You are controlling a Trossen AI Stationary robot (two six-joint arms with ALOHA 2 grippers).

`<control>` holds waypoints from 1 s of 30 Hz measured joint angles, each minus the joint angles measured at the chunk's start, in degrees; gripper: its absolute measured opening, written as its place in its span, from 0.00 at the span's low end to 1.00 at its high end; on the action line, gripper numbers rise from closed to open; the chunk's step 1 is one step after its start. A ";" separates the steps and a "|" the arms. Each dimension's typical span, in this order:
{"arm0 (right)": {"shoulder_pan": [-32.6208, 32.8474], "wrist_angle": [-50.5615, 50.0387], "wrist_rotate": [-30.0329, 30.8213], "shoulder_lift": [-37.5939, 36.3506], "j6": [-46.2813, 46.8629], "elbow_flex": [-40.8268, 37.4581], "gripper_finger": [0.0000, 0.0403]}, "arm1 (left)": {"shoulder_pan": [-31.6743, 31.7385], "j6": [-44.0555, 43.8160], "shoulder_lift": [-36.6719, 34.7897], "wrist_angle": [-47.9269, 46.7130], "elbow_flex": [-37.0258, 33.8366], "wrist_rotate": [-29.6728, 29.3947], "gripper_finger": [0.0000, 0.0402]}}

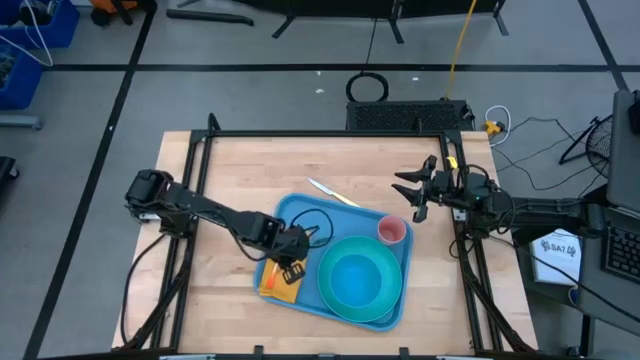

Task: Set up tray
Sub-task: Put the orange spoon on top of the yellow table napkin

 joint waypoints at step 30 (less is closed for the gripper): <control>0.02 2.12 -1.38 0.28 0.83 -0.02 0.35 | -8.68 -30.85 -17.55 59.78 -39.74 -12.22 0.01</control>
